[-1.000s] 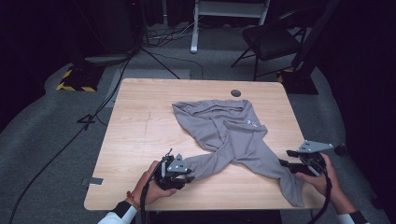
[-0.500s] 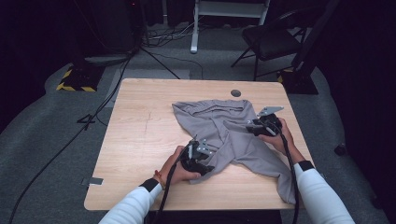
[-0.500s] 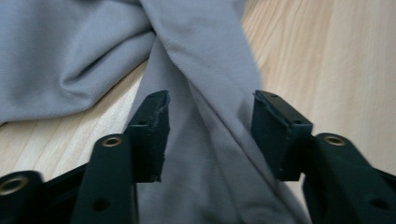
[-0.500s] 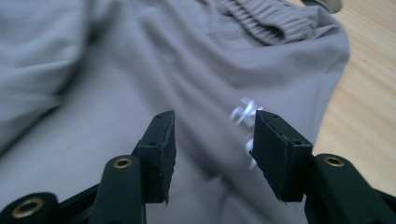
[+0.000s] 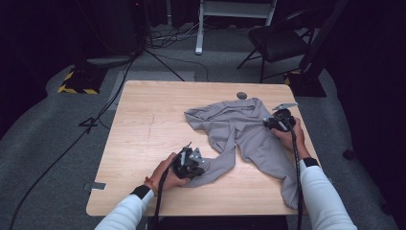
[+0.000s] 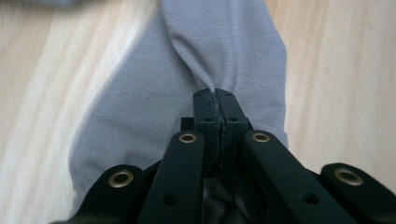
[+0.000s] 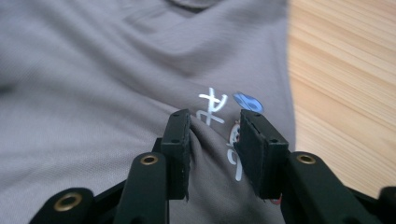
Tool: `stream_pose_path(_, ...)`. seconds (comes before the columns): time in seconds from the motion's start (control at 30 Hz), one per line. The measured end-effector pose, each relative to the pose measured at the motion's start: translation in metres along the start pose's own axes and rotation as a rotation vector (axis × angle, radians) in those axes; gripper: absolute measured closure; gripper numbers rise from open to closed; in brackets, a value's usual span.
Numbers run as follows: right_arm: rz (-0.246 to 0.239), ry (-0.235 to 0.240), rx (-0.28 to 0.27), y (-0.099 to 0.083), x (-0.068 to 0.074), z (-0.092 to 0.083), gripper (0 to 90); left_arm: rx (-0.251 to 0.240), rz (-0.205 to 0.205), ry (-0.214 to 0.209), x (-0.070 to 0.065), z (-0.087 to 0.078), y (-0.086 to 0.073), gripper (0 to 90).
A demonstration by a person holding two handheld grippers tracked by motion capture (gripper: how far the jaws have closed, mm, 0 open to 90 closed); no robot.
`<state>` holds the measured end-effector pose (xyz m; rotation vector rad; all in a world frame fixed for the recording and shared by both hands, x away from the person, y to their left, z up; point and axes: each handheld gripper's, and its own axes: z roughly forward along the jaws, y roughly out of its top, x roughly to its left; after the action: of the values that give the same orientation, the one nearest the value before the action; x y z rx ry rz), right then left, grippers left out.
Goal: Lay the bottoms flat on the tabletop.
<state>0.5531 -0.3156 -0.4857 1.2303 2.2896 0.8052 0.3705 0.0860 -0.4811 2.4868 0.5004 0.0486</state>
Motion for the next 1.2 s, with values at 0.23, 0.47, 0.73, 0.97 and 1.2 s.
stream_pose_path(0.23, 0.041, -0.162, 0.024, -0.017, -0.038, -0.012, 60.1, 0.038, -0.021, -0.034, -0.032, -0.027, -0.033, 88.6)
stream_pose_path(0.47, 0.038, -0.103, -0.022, -0.012, -0.026, -0.024, 53.0, -0.090, 0.005, -0.023, -0.056, -0.039, -0.012, 64.5)
stream_pose_path(0.73, -0.189, 0.160, -0.079, 0.014, 0.063, -0.019, 52.2, -0.107, -0.068, 0.087, -0.014, 0.011, 0.048, 39.8)
stream_pose_path(0.97, -0.240, 0.182, -0.012, 0.025, 0.099, 0.011, 54.1, -0.023, 0.006, 0.013, 0.011, 0.037, 0.057, 82.6)
stream_pose_path(1.2, -0.142, 0.069, -0.008, 0.036, 0.078, 0.023, 56.2, 0.001, -0.011, 0.046, 0.016, 0.009, 0.024, 89.7)
